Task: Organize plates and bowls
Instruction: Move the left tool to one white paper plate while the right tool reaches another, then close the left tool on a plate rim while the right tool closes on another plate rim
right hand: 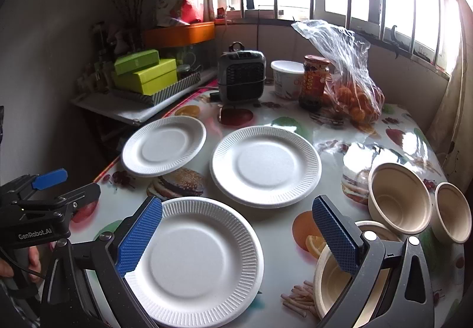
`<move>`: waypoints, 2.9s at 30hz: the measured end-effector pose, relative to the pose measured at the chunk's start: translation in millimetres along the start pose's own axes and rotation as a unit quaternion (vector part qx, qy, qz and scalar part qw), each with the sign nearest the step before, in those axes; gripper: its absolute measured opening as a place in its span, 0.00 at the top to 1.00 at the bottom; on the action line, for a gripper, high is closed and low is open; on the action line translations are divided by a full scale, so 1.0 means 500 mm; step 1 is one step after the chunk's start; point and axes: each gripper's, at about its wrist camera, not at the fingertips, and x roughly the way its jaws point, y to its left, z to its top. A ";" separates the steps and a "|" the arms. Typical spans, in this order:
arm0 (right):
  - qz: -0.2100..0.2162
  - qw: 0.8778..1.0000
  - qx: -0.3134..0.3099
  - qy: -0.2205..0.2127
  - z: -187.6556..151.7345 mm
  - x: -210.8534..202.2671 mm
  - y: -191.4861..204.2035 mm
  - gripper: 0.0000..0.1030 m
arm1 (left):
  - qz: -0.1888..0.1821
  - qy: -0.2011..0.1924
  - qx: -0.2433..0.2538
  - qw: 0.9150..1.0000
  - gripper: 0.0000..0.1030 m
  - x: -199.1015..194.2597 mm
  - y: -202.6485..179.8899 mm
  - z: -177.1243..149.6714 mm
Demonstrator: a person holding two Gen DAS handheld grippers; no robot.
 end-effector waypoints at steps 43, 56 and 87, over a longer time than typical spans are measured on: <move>0.095 0.988 -0.036 0.115 0.262 0.317 0.060 0.01 | 0.017 0.061 -0.096 0.993 0.17 0.198 0.181 0.110; 0.097 0.976 0.001 0.193 0.244 0.472 0.066 0.22 | -0.003 0.079 -0.124 0.989 0.26 0.241 0.200 0.119; 0.132 0.963 0.045 0.233 0.215 0.514 0.028 0.73 | -0.040 0.113 -0.157 0.980 0.69 0.277 0.194 0.123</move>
